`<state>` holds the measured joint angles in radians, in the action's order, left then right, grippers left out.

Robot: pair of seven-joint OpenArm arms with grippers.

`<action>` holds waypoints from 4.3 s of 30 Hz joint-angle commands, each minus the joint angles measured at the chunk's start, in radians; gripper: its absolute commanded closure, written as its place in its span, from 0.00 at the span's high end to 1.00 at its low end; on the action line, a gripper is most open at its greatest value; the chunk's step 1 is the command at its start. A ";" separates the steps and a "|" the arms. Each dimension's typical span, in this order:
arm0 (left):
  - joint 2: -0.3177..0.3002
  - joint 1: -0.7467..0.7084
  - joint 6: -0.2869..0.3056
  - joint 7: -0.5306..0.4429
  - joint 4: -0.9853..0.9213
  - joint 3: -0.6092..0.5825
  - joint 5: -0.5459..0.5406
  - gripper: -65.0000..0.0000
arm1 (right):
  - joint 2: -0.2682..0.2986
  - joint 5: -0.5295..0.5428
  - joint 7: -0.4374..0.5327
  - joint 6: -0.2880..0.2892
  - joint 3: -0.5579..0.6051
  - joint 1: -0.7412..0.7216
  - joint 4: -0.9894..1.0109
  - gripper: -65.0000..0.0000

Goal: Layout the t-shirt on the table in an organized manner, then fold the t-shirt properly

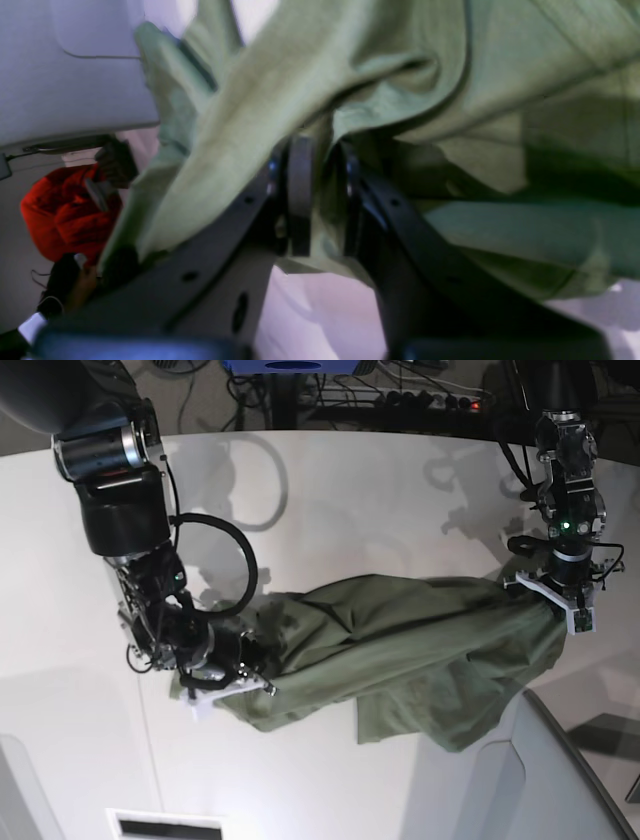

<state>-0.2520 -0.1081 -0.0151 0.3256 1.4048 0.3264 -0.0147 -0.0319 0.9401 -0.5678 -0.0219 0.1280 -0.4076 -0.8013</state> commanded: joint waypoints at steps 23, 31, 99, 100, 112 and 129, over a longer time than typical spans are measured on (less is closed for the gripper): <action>-0.013 -0.031 -0.004 -0.016 0.218 0.009 -0.006 0.00 | 0.154 0.012 -0.209 0.010 0.006 0.105 -0.551 0.00; -0.014 -0.014 -0.003 -0.016 0.232 0.058 -0.008 0.00 | 0.306 0.012 -0.257 0.010 -0.001 0.114 -0.761 0.00; 0.018 -0.302 0.079 0.004 0.236 0.122 -0.006 0.00 | 0.085 0.007 0.283 0.012 0.483 -0.101 0.247 0.48; 0.018 -0.302 0.079 0.004 0.239 0.119 -0.006 0.00 | 0.082 0.007 0.283 0.012 0.482 -0.086 0.247 0.48; 0.016 -0.381 0.080 0.002 0.247 0.116 -0.006 0.00 | 0.157 0.009 0.276 0.004 0.483 0.161 0.029 0.31; 0.027 -0.420 0.076 0.002 0.328 -0.057 0.003 0.00 | 0.387 0.009 0.277 -0.230 0.477 0.422 -0.444 0.31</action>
<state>-0.2161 -0.5247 0.0719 0.3492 1.7115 0.2665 -0.0109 0.3367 0.9596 -0.2493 -0.2287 0.6056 0.0048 -1.2572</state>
